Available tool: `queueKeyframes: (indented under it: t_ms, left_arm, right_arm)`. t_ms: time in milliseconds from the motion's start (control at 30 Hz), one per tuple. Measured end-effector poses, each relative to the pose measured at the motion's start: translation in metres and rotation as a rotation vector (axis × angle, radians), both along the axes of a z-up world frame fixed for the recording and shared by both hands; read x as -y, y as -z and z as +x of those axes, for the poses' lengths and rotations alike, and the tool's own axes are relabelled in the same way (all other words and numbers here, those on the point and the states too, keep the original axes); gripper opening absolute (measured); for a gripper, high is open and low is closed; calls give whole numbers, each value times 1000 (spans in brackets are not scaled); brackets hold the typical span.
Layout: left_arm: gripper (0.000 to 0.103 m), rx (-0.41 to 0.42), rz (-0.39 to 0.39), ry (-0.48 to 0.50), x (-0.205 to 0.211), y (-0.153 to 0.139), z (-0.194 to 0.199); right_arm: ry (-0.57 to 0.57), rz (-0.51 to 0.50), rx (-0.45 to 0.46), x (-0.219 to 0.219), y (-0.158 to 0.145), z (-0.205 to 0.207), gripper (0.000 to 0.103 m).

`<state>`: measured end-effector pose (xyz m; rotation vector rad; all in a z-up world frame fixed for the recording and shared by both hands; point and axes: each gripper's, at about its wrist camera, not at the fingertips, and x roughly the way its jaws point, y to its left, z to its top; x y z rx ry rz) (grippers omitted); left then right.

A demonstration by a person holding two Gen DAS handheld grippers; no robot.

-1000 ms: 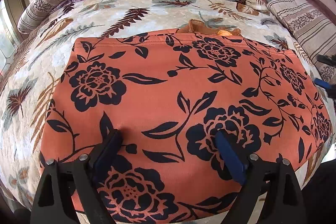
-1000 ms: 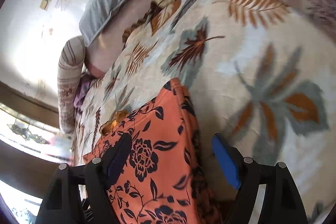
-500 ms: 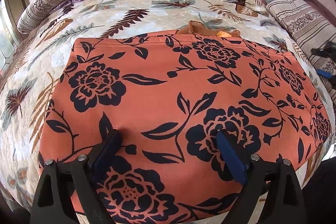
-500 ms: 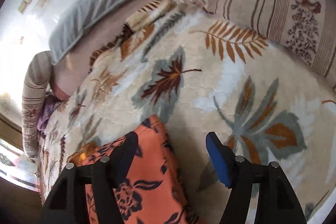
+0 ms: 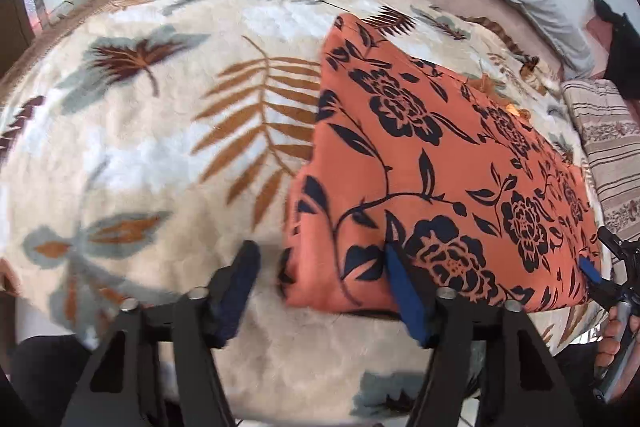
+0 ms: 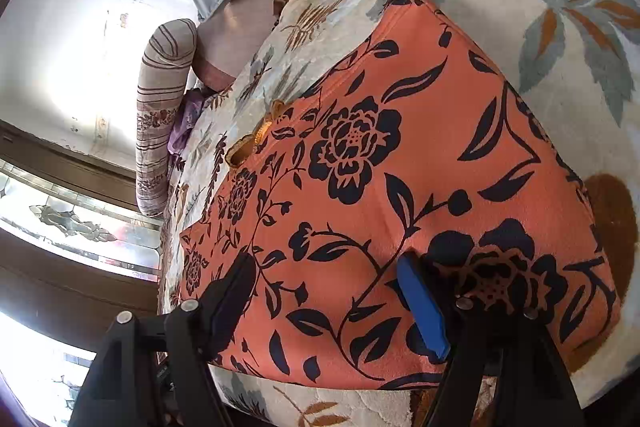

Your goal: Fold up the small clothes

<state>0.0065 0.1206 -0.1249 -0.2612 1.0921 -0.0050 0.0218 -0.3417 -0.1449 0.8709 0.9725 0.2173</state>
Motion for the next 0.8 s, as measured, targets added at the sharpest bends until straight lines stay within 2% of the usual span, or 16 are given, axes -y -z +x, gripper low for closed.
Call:
queueKeyframes:
  t_ms: [100,167,200,267,400,500,567,600,633,667,700,767,800]
  left_arm:
    - [63,22,17,-14,-7,-9,-7]
    - [63,-63,66,-3,-10,9,-1]
    - [65,-64,53,4,-13,12,0]
    - [64,-67,59,-5,-15,2,-1]
    - [64,51,95,-21,-13,-35,0]
    - [72,92,121,8,-5,-45,25]
    - [73,68,159,24,2,-34,51]
    - [73,17,191,34,3,-19,61]
    - [73,-72,222,30,2,2,73]
    - [75,-80,175,20,-1,12,74]
    - [77,-44,171,12,-4,11,73]
    - [77,-20,210,39,0,10,69]
    - [77,-16,215,40,0,10,68]
  right_arm:
    - [-1,9,10,2,2,-2,77]
    - [2,21,26,4,2,-5,77]
    - [0,24,31,5,2,-7,77]
    - [-2,36,35,7,3,-8,77]
    - [0,70,44,11,6,-9,77]
    - [1,79,43,12,6,-10,77]
    - [5,89,30,12,5,-9,77]
    - [4,92,11,13,3,-8,77]
    - [6,93,-8,13,0,-7,77]
    - [5,96,-10,14,-6,-5,77]
    - [-5,97,9,14,-14,-2,78]
    - [-36,77,55,13,-35,7,78]
    - [-49,61,78,14,-43,15,81]
